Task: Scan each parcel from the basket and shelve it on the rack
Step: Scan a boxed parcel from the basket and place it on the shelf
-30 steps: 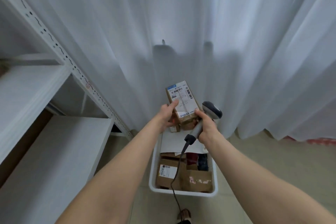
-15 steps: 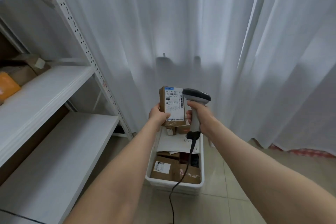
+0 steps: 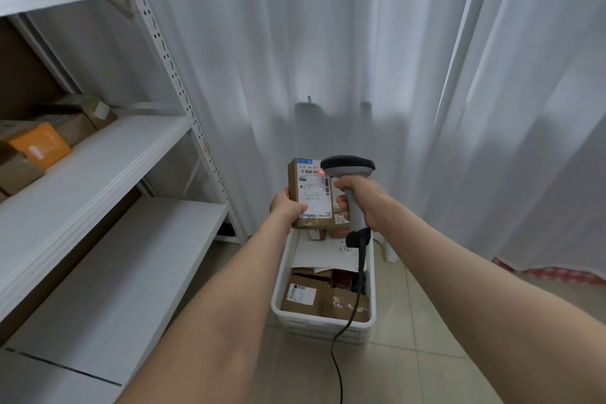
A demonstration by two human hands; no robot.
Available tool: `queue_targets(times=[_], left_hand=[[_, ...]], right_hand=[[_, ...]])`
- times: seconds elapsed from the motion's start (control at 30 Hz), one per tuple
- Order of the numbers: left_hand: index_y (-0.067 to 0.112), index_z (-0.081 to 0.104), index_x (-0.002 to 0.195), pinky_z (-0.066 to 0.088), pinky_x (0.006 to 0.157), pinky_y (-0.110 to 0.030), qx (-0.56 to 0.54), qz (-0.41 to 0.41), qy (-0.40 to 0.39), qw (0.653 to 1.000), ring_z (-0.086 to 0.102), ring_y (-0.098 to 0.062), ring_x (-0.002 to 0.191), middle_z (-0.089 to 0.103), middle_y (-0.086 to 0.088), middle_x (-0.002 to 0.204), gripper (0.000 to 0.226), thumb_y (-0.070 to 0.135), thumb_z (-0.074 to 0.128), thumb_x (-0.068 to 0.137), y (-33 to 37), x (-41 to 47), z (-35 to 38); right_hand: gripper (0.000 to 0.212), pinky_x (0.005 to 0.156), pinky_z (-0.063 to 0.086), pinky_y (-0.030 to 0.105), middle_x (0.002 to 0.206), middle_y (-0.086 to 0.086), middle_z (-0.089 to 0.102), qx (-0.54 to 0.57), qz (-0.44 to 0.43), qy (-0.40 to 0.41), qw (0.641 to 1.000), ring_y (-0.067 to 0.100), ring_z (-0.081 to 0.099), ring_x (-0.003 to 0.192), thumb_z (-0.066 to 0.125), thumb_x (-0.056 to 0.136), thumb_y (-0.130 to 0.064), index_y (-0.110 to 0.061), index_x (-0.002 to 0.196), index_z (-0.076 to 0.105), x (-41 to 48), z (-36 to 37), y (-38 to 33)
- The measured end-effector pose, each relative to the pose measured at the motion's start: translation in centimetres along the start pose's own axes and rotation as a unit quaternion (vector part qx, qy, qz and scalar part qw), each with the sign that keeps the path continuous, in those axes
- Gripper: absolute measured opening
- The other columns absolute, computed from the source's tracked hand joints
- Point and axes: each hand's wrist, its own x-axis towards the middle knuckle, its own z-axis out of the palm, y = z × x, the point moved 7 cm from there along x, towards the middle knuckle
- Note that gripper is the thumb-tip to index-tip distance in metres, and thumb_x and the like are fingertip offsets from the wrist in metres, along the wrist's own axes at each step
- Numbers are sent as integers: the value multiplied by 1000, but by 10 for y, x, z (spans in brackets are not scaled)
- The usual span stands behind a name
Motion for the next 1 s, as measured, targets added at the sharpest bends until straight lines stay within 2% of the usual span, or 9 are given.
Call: queue_targets(times=[0.1, 0.27, 0.4, 0.57, 0.83, 1.0], left_hand=[[15, 49, 131, 56, 86, -40, -4, -1, 1, 1000, 63, -28, 108, 62, -10, 125, 46, -1, 59, 89, -4, 1, -10], [15, 49, 131, 56, 73, -31, -14, -2, -3, 1000, 64, -27, 107, 61, -10, 125, 44, 1, 58, 90, -8, 1, -28], [16, 49, 132, 54, 68, -29, -20, -6, -1, 1000, 63, -27, 108, 61, -10, 125, 45, 0, 58, 91, -12, 5, -43], [15, 50, 131, 56, 86, -39, -10, -12, 6, 1000, 64, -27, 107, 61, -10, 125, 44, 1, 58, 90, -20, 11, -60], [15, 52, 128, 56, 88, -42, -20, -14, 16, 1000, 64, -27, 106, 63, -10, 124, 41, 1, 59, 90, -33, 13, -87], [15, 51, 130, 57, 85, -39, -27, -8, 23, 999, 64, -26, 105, 63, -9, 124, 42, 1, 58, 91, -34, 14, -107]], right_hand=[[6, 39, 44, 20, 49, 2, 56, 6, 2, -4, 1000, 12, 51, 36, 57, 90, -11, -5, 89, 56, -6, 11, 2], [6, 38, 44, 19, 49, 2, 54, -8, -6, -11, 1000, 11, 49, 36, 56, 90, -10, -5, 92, 56, -9, 28, -1], [5, 38, 43, 19, 48, 2, 52, -16, -8, -24, 1000, 11, 48, 36, 54, 91, -10, -5, 92, 54, -12, 46, -1], [2, 38, 41, 18, 50, 2, 49, -26, -9, -18, 999, 11, 45, 34, 53, 90, -8, -6, 91, 54, -15, 68, -1], [3, 40, 40, 18, 49, 1, 50, -38, -10, -14, 999, 11, 44, 36, 53, 89, -9, -9, 86, 54, -15, 98, -1], [5, 39, 41, 17, 47, 1, 52, -40, -4, -25, 999, 10, 45, 36, 54, 90, -10, -8, 86, 55, -15, 116, 0]])
